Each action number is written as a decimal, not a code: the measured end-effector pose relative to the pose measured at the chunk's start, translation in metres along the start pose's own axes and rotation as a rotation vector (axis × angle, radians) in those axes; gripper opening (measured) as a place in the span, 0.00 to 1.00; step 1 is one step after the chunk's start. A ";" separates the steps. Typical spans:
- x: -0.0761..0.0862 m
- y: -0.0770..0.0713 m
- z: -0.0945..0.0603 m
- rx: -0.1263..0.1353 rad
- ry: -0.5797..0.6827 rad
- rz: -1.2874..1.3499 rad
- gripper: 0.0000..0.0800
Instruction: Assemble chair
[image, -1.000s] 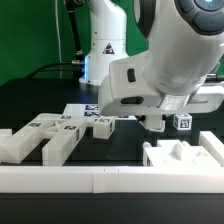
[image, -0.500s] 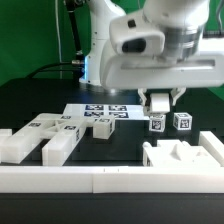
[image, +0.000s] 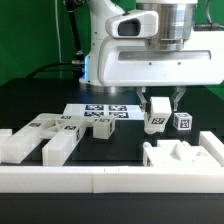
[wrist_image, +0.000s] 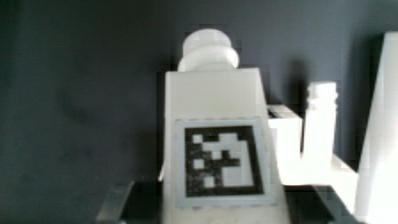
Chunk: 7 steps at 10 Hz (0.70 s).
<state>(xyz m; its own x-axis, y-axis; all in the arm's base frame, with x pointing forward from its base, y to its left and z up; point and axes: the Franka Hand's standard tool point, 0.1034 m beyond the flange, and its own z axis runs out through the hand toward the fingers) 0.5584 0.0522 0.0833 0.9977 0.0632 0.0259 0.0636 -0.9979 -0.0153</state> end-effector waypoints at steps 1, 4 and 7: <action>0.005 -0.004 -0.014 0.003 0.038 -0.005 0.36; 0.024 -0.012 -0.041 0.004 0.232 -0.012 0.36; 0.021 -0.018 -0.036 -0.001 0.309 -0.029 0.36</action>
Offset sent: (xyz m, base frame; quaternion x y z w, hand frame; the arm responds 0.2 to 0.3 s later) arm 0.0100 0.0092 0.0253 -0.0057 0.1599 0.0207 0.9869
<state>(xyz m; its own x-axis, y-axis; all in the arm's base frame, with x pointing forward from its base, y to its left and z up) 0.5776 0.0705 0.1204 0.9408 0.0831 0.3286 0.0913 -0.9958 -0.0095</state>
